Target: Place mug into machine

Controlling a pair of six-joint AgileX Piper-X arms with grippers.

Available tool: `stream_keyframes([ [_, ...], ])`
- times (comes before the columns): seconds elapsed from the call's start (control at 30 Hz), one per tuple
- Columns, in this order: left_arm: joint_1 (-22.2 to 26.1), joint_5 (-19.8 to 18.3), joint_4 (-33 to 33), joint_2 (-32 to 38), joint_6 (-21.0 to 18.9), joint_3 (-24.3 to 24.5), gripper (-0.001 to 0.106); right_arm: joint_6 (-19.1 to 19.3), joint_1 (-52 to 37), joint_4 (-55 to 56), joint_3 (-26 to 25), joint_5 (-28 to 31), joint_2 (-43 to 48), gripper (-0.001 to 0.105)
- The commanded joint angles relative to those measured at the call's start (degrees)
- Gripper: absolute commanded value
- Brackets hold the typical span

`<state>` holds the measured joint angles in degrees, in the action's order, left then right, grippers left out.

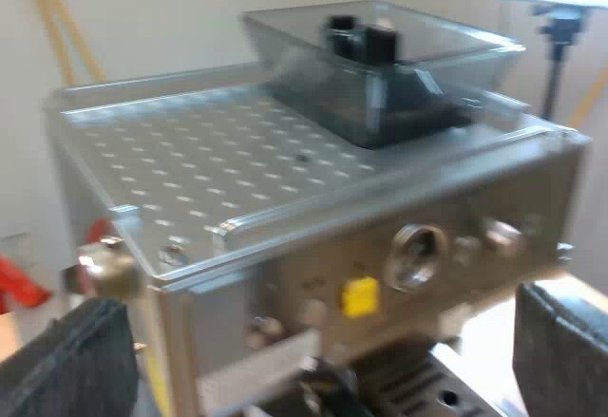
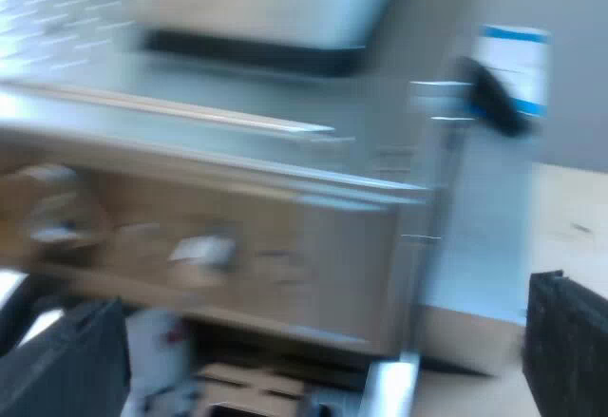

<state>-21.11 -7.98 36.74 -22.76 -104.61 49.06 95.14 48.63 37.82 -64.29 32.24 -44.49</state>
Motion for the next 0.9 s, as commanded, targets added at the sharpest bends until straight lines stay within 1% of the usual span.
stream_keyframes([
  [0.03,1.6,2.4,-1.0,-2.4,-0.6,2.5,0.081,0.6,-6.7,3.7,-0.2,-4.4,2.6,0.085],
  [0.1,4.0,2.4,-1.0,-4.2,-0.6,4.1,0.081,0.9,-14.0,6.7,-0.2,-8.6,4.7,0.085],
  [0.13,4.5,2.4,-1.0,-4.5,-0.6,4.4,0.081,1.2,-16.0,7.9,-0.2,-10.2,5.1,0.085],
  [0.2,8.0,2.4,-1.0,-5.1,-0.6,5.5,0.081,2.2,-23.7,10.5,-0.2,-14.6,6.4,0.085],
  [0.23,9.0,2.4,-1.0,-5.1,-0.6,5.7,0.081,2.5,-25.0,10.9,-0.2,-15.7,6.7,0.085],
  [0.3,13.0,2.4,-0.6,-5.1,-0.5,6.3,0.081,5.0,-32.0,12.5,-0.2,-19.6,7.7,0.085],
  [0.33,14.4,2.4,-0.3,-4.9,-0.5,6.5,0.081,5.4,-33.6,12.8,-0.2,-20.2,7.9,0.085],
  [0.4,18.2,2.4,2.5,-5.0,-0.3,7.8,0.081,6.6,-38.8,13.8,-0.2,-23.1,9.0,0.085],
  [0.47,20.0,2.4,5.2,-4.8,0.1,8.7,0.081,7.6,-42.2,14.5,-0.2,-24.0,9.9,0.085],
  [0.5,20.3,3.2,6.9,-4.4,0.1,9.2,0.081,7.8,-44.1,14.8,-0.2,-24.0,10.6,0.085],
  [0.57,19.9,3.2,8.2,-3.3,0.1,9.3,0.081,8.1,-45.8,15.1,-0.2,-24.0,12.3,0.085],
  [0.7,18.2,3.4,10.9,1.1,1.9,9.3,0.081,10.9,-46.7,17.1,-0.2,-24.0,17.1,0.085],
  [0.8,17.4,3.5,13.3,5.3,3.6,9.3,0.081,11.0,-46.4,19.9,-0.2,-24.0,21.6,0.085],
  [0.83,17.4,3.5,13.8,5.5,3.8,9.3,0.081,11.0,-46.4,20.2,-0.2,-24.0,22.5,0.085],
  [0.9,17.4,3.5,16.3,9.1,4.4,9.3,0.081,11.0,-46.4,22.2,-0.2,-24.0,26.3,0.085],
])
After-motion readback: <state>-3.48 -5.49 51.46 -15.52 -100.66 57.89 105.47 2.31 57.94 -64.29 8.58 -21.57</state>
